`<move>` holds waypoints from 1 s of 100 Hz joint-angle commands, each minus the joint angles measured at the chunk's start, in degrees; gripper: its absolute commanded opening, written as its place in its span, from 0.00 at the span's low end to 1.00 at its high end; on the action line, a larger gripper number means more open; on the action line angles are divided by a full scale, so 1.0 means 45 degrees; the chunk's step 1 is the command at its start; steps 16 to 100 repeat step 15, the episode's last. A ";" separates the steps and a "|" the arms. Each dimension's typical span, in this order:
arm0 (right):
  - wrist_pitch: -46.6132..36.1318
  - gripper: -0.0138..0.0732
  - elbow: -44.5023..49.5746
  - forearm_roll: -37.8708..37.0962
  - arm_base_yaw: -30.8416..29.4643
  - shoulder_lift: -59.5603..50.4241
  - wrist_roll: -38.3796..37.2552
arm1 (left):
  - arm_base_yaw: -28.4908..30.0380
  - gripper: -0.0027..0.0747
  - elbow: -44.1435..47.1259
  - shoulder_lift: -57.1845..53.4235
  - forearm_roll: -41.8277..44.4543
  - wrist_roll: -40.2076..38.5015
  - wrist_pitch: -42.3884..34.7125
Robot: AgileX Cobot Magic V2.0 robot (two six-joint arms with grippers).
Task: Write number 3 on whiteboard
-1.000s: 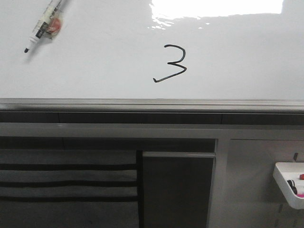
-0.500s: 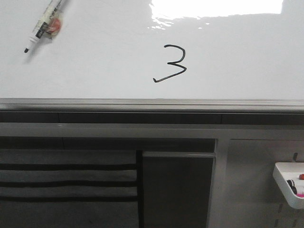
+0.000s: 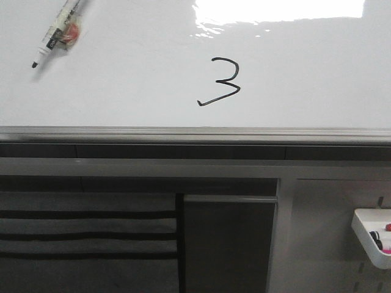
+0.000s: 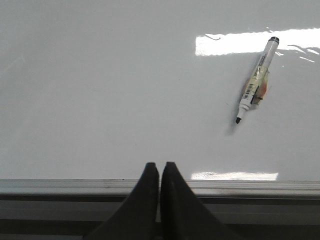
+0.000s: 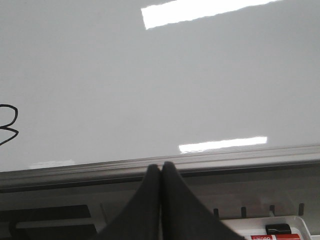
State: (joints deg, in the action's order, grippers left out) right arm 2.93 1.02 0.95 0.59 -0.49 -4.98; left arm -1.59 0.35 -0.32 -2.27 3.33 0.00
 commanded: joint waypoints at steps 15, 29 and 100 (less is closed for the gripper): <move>-0.1081 0.07 0.0253 -0.0006 -0.0072 -0.0273 0.0007 | 0.0023 0.01 0.0030 -0.0404 -0.0011 -0.0134 -0.1083; -0.1081 0.07 0.0253 -0.0006 -0.0072 -0.0273 0.0007 | 0.0023 0.01 0.0030 -0.0404 -0.0011 -0.0134 -0.1083; -0.1081 0.07 0.0253 -0.0006 -0.0072 -0.0273 0.0007 | 0.0023 0.01 0.0030 -0.0404 -0.0011 -0.0134 -0.1083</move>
